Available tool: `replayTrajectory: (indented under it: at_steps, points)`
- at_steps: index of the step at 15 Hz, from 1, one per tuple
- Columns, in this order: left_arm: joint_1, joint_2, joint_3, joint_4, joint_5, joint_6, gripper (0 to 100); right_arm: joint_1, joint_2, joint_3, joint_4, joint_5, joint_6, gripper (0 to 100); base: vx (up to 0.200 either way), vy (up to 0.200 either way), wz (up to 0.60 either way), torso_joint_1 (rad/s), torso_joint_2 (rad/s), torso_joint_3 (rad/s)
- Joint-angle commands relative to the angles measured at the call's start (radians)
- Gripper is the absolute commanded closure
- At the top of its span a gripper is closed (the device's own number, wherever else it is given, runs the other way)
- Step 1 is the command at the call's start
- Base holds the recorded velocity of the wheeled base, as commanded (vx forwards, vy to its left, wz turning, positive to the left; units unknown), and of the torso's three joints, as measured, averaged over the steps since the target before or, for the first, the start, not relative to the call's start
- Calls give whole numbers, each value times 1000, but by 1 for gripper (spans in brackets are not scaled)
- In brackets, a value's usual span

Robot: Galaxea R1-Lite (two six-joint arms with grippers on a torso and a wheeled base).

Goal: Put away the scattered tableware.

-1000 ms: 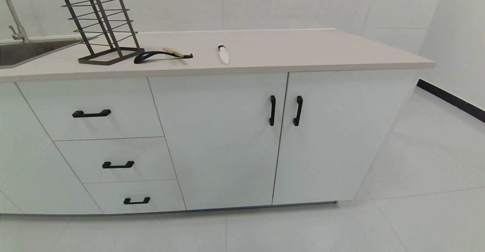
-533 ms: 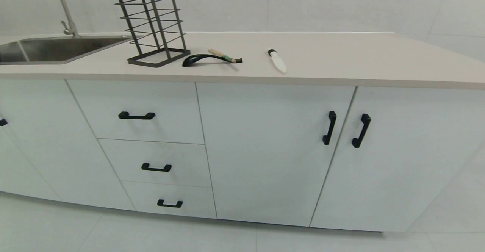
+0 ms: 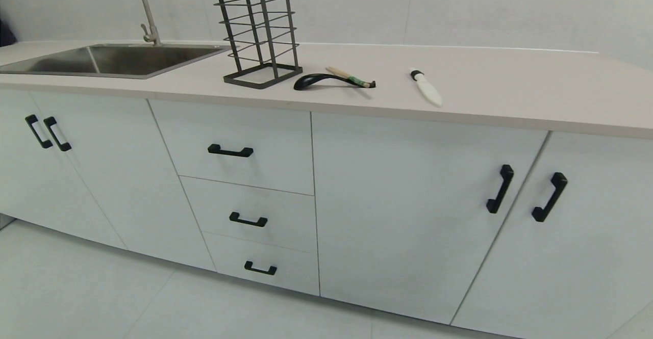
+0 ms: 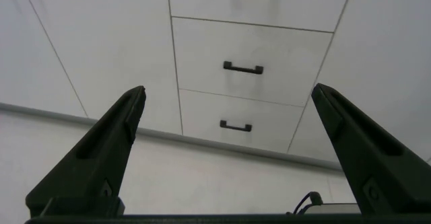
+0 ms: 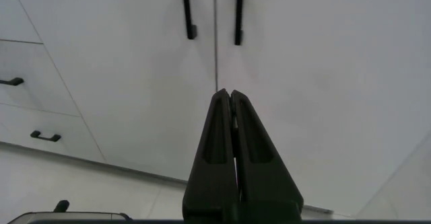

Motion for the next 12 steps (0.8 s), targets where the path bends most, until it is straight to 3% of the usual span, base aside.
replayTrajectory:
  at_steps: [1,4,10,12]
  points:
    - [0,0,0,-1,0,-1,0,0,2,0,0,1,0,100,200,200,0,7,2,2]
    - [0,0,0,1,-1,6,0,2,2,0,0,1,1,100,67,200,0,4,1,4]
    - [0,0,0,2,-3,9,0,2,2,-1,0,1,0,100,0,0,0,0,0,0]
    - [0,0,0,2,-6,22,0,2,2,-1,0,1,0,100,100,0,0,-1,1,1]
